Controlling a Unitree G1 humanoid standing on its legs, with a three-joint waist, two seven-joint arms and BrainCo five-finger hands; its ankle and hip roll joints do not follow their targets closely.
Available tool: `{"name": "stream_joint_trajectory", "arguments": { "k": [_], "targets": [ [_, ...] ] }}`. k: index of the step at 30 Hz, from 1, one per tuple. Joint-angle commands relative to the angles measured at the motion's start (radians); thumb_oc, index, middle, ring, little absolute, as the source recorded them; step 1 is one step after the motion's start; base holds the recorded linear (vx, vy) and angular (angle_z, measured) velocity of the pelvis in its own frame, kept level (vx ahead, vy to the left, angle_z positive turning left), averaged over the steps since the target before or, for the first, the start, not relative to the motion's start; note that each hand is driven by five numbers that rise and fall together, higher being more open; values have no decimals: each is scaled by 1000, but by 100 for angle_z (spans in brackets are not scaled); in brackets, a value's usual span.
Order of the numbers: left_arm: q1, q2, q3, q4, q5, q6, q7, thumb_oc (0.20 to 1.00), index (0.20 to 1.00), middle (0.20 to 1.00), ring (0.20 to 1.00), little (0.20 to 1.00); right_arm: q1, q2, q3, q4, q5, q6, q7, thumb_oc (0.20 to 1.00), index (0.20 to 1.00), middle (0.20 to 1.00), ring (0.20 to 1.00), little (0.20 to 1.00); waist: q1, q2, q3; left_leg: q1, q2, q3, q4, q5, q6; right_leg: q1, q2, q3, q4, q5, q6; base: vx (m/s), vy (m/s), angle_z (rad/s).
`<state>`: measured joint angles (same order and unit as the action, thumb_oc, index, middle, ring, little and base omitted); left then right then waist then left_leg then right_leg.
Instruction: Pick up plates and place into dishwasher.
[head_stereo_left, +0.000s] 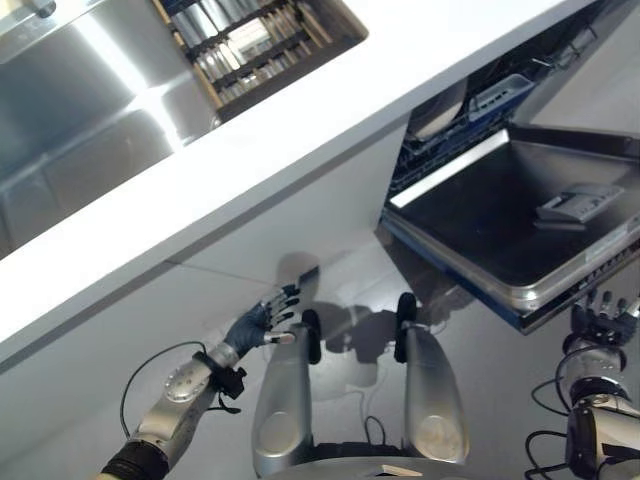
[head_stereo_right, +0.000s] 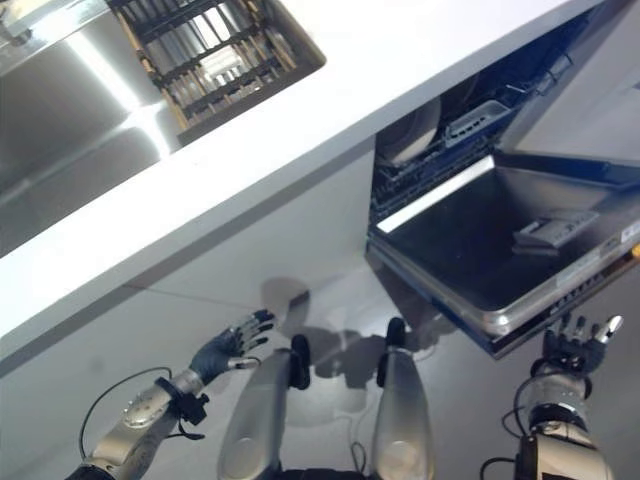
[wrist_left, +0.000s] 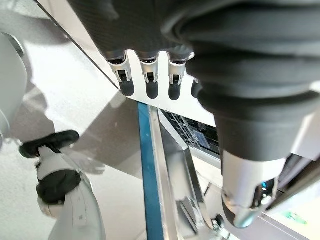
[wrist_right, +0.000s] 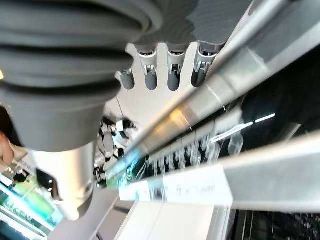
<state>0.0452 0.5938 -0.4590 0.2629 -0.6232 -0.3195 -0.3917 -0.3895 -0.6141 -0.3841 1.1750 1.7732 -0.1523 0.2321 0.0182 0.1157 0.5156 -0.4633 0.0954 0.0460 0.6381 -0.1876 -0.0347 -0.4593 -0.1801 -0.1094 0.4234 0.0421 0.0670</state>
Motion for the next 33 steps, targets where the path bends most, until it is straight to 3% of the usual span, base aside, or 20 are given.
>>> {"name": "stream_joint_trajectory", "arguments": {
  "k": [1,15,26,33],
  "targets": [
    [16,38,-16,-74,-34,-30,5,1000,1000,1000,1000,1000,-23,-66,6,-8,-84,22,28,1000,1000,1000,1000,1000,26,8,-55,-45,-2,-31,-7,25,-13,59,-31,-28,103,-118,12,31,25,2],
    [24,53,-27,-112,-13,-39,20,1000,1000,1000,1000,1000,-182,-100,139,-66,-404,6,13,1000,1000,1000,1000,1000,64,6,-54,-25,-16,-44,-33,29,-8,77,-32,-36,102,-131,13,12,12,3],
    [49,61,5,-145,-12,-29,2,1000,1000,1000,1000,1000,-239,-82,214,-194,-400,53,49,1000,1000,1000,1000,1000,84,1,-54,12,-20,-51,-73,44,-9,112,-29,-50,87,-138,8,14,16,5],
    [76,71,21,-163,-10,-8,-21,1000,1000,1000,1000,1000,-283,-82,240,-288,-424,77,-6,1000,1000,1000,1000,1000,102,-8,-63,33,-18,-68,-79,46,-11,140,-16,-53,81,-143,2,37,-18,2]
  ]
}}
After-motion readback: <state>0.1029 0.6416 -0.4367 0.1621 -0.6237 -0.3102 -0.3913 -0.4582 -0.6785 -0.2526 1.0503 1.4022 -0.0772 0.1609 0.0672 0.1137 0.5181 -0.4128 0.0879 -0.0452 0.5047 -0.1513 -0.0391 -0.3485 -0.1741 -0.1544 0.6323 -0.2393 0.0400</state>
